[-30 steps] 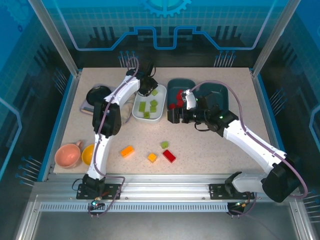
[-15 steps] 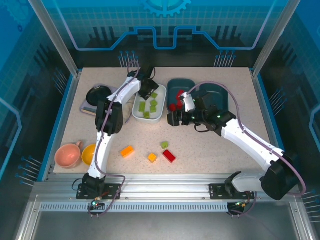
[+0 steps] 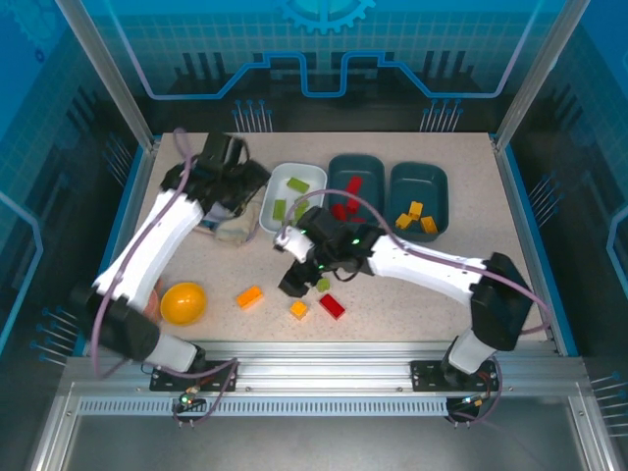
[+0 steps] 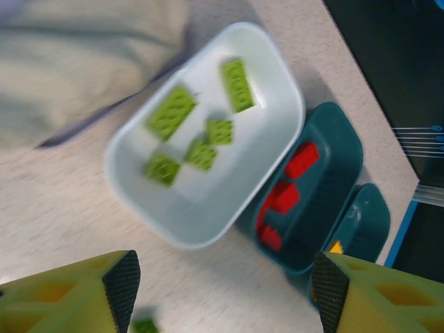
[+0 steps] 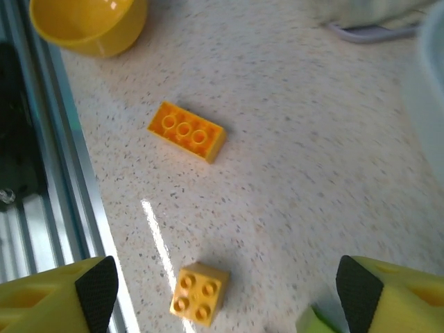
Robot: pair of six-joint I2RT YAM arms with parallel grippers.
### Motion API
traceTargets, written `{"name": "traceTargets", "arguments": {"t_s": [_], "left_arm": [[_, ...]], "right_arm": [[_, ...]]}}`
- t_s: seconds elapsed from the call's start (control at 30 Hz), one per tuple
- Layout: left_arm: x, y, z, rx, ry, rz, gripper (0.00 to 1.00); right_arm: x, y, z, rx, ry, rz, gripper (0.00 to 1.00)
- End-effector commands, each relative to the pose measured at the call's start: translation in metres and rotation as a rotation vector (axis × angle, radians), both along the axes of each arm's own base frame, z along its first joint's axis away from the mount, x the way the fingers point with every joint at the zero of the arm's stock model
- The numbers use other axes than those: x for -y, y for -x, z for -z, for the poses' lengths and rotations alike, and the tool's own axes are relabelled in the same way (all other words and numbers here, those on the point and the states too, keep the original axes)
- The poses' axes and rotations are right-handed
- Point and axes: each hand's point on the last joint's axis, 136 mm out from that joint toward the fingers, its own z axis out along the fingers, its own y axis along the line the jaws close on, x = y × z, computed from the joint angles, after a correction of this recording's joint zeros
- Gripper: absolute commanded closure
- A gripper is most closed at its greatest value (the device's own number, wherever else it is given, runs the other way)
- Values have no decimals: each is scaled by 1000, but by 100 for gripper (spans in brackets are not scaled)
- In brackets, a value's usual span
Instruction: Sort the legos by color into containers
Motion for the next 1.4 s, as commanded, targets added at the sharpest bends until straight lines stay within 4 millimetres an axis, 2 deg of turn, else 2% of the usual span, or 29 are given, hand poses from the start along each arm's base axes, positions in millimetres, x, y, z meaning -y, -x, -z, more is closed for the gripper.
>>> {"name": "traceTargets", "arguments": {"t_s": [0.0,0.1,0.17,0.3,0.4,0.63,0.77,0.8,0.87,0.97,1.13,1.2,1.3,1.37], "left_arm": [[-38,70,31,-112,-59,-105,29],[-56,120,35,-101,-34,-160,29],[-63,144,38,-98,-13,-180,28],[-63,181,46,-115,56,-182,26],[-66,197,44,-113,63,-168,26],[-63,200,24,-44,76,-105,24],[-60,200,18,-26,82,-80,24],[-60,200,16,-24,79,-75,24],[-60,200,14,-20,75,-68,24],[-59,199,13,-15,75,-62,24],[-58,196,12,-9,72,-56,24],[-58,195,12,-9,70,-53,25],[-57,193,14,-10,71,-51,25],[-56,193,16,-11,71,-48,25]], "right_arm": [[-17,9,27,88,130,-154,12],[-35,5,48,104,184,-183,12],[-46,3,60,99,201,-188,12],[-67,6,85,88,243,-229,12],[-76,4,104,91,280,-217,12],[-92,-1,126,106,332,-184,12],[-102,-15,127,111,348,-121,13],[-101,-18,138,95,371,-109,13],[-104,-23,140,73,370,-84,15],[-106,-29,141,11,364,-53,24],[-106,-29,145,-38,369,-49,38],[-106,-28,146,-61,368,-41,47],[-107,-29,143,-75,360,-29,56],[-108,-30,136,-71,345,-22,59]]}}
